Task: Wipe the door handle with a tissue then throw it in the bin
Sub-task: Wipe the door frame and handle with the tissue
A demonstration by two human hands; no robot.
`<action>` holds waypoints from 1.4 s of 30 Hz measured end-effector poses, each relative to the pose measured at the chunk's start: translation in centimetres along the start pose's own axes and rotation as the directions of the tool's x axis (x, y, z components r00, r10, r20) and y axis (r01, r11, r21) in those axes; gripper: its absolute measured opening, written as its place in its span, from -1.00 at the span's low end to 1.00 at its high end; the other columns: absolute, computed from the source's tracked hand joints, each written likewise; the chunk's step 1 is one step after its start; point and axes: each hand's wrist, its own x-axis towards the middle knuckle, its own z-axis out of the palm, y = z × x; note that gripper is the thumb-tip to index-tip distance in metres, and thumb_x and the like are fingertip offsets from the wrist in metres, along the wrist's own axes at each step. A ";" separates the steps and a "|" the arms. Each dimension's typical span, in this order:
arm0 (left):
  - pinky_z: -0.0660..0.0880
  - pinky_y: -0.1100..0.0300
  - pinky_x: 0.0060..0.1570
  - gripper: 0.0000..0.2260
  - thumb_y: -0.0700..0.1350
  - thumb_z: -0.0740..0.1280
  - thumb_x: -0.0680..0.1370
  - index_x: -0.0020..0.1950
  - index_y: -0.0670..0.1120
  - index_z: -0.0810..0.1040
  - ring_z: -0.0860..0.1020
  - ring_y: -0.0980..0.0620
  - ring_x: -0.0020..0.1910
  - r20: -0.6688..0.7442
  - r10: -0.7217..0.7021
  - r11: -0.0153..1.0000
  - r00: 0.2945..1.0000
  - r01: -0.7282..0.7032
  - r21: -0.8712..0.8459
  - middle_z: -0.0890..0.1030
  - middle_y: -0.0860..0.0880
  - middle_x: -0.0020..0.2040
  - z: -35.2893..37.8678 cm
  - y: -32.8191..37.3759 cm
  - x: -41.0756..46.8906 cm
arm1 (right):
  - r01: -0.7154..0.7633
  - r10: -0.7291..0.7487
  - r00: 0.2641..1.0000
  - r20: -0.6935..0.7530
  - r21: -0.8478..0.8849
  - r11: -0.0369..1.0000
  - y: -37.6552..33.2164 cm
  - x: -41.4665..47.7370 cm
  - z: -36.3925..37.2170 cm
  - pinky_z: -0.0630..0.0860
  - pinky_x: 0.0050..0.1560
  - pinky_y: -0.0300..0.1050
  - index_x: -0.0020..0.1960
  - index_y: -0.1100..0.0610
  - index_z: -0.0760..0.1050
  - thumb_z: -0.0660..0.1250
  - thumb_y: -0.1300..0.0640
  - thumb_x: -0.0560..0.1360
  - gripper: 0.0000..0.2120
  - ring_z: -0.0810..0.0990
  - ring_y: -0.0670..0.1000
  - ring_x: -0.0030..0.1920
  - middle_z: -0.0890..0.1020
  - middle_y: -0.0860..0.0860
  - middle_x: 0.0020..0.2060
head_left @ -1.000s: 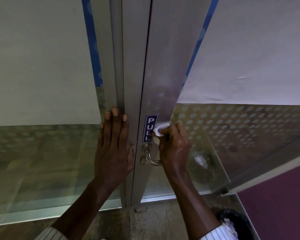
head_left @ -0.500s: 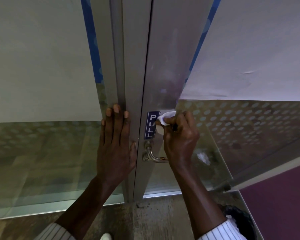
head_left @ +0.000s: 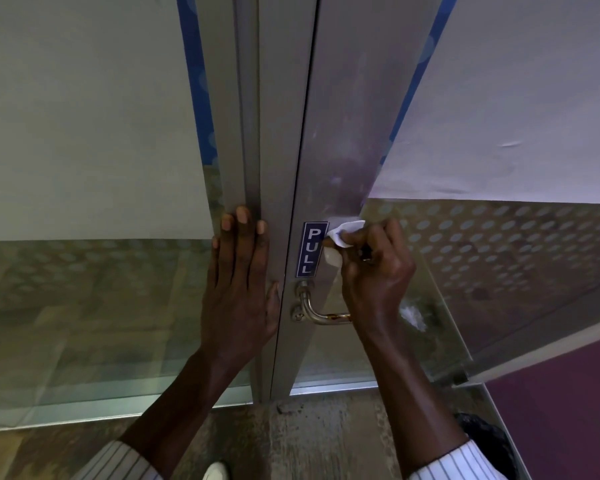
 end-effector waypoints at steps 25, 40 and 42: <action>-0.07 -0.09 0.73 0.07 -0.11 0.55 0.52 0.75 -0.14 -0.16 -0.28 -0.12 0.76 0.007 -0.013 1.000 1.000 0.013 0.007 -0.31 -0.11 0.75 -0.3 0.2 0.0 | -0.032 0.047 0.983 0.177 -0.086 0.996 1.9 -3.3 0.9 0.53 -0.26 -0.23 -0.13 0.17 0.66 0.56 0.48 0.39 -0.76 0.48 -0.12 -0.19 0.55 -0.03 -0.15; -0.10 -0.08 0.76 -0.01 -0.06 0.52 0.57 0.75 -0.19 -0.11 -0.25 -0.16 0.76 0.022 -0.027 0.999 0.999 0.026 0.024 -0.28 -0.15 0.75 -0.5 0.4 -0.2 | -0.089 0.113 0.971 0.213 -0.119 0.989 2.0 -3.0 1.4 0.49 -0.31 -0.11 -0.15 0.13 0.62 0.57 0.33 0.46 -0.83 0.50 -0.05 -0.23 0.55 -0.01 -0.17; -0.14 -0.05 0.76 0.00 -0.05 0.52 0.57 0.75 -0.19 -0.12 -0.27 -0.15 0.76 0.027 -0.022 0.999 0.999 0.022 0.026 -0.31 -0.14 0.75 -0.6 0.3 -0.1 | -0.140 0.196 0.939 0.284 -0.203 0.969 3.2 -5.1 1.5 0.43 -0.29 -0.18 -0.14 0.12 0.65 0.55 0.36 0.44 -0.82 0.47 -0.07 -0.24 0.58 -0.02 -0.15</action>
